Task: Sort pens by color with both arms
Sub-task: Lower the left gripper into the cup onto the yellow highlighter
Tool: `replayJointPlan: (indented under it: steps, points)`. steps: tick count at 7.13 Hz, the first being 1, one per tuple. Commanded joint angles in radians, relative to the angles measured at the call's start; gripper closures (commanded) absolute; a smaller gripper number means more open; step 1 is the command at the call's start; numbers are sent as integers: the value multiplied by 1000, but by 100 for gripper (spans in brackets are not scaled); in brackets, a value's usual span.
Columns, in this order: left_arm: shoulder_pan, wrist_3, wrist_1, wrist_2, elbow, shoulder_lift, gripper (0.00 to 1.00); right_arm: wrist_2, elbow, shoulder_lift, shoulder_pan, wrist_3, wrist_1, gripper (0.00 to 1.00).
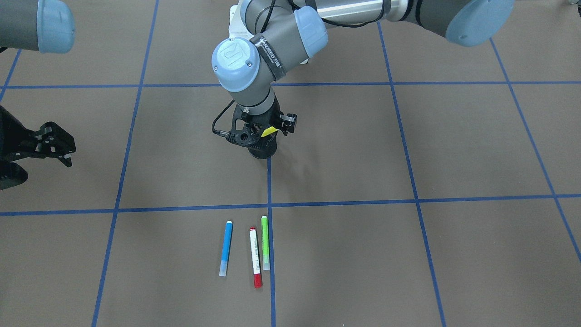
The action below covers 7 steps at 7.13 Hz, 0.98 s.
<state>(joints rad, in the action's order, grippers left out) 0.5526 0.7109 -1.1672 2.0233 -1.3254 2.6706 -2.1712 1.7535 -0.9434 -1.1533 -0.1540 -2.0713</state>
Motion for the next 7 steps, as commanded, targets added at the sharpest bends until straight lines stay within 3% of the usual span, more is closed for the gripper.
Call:
replayJointPlan:
  steps: [1,7]
  points:
    - [-3,33,0,3,-8,2,36,1,1,0,3,-5,0,0]
    - [-16,47,0,5,-11,-5,39,1,0,3,4,-7,0,0]
